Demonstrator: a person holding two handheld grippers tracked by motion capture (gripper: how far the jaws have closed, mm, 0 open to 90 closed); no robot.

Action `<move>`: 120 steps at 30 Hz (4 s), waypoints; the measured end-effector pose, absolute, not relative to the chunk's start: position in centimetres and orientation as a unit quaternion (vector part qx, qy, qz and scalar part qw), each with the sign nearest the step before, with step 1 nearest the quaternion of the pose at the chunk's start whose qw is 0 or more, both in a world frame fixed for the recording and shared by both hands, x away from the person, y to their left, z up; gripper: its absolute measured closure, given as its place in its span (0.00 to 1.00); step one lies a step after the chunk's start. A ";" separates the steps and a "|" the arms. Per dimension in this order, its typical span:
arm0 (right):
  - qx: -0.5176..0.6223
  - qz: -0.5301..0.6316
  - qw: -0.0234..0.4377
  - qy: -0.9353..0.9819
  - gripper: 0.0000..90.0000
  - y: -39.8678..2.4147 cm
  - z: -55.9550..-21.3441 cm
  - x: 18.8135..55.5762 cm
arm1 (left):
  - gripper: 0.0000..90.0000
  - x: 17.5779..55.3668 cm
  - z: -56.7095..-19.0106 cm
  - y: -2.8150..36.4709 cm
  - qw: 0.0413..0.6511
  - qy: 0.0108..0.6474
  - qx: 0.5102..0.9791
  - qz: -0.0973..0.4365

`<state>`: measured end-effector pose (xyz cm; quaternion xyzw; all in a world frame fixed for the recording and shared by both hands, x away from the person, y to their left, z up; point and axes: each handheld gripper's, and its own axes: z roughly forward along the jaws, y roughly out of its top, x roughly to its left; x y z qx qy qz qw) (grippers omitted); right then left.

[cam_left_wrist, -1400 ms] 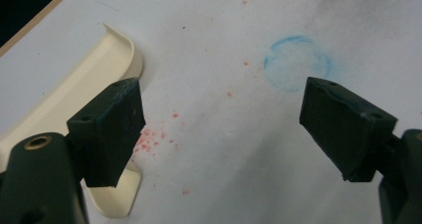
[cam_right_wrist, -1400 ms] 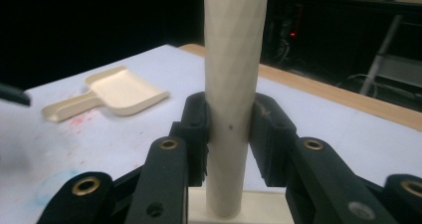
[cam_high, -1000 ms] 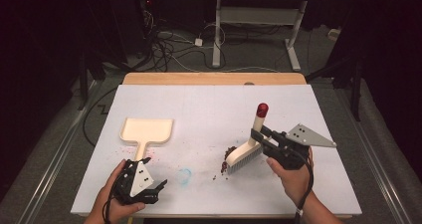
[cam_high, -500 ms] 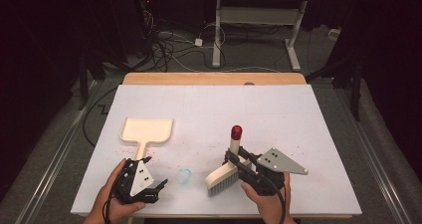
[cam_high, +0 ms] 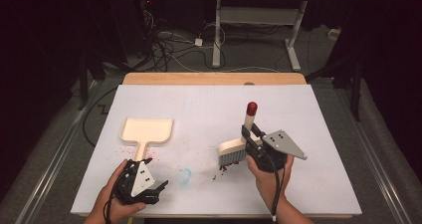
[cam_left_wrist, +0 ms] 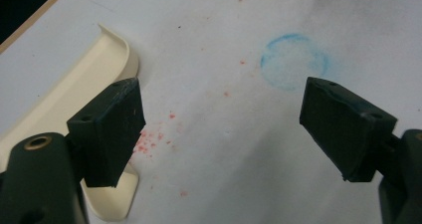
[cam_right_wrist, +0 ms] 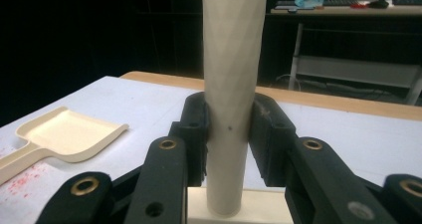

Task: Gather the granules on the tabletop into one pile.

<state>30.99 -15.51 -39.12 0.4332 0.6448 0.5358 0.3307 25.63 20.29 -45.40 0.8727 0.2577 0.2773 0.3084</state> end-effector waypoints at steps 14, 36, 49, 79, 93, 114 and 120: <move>0.390 0.549 0.262 0.691 0.78 -13.0 -38.3 26.3 | 0.19 25.6 -45.2 20.4 0.312 0.258 0.870 0.281; 0.441 0.513 0.339 0.654 0.78 -13.6 -39.3 31.4 | 0.19 25.7 -45.5 20.6 0.309 0.257 0.874 0.275; 0.372 0.557 0.299 0.679 0.78 -18.5 -35.6 30.0 | 0.19 25.5 -45.4 20.5 0.306 0.254 0.873 0.281; 0.159 0.597 0.113 0.778 0.78 -20.2 -39.4 38.8 | 0.19 25.9 -45.8 20.1 0.299 0.257 0.878 0.272; 0.162 0.603 0.150 0.767 0.78 -21.6 -37.5 36.5 | 0.19 25.7 -45.7 20.6 0.303 0.263 0.874 0.275; 0.340 0.511 0.286 0.736 0.78 -26.9 -33.8 26.9 | 0.19 25.7 -45.1 20.7 0.313 0.262 0.867 0.286; 0.403 0.470 0.282 0.733 0.78 -27.5 -34.6 26.4 | 0.19 25.7 -45.0 20.8 0.315 0.262 0.865 0.288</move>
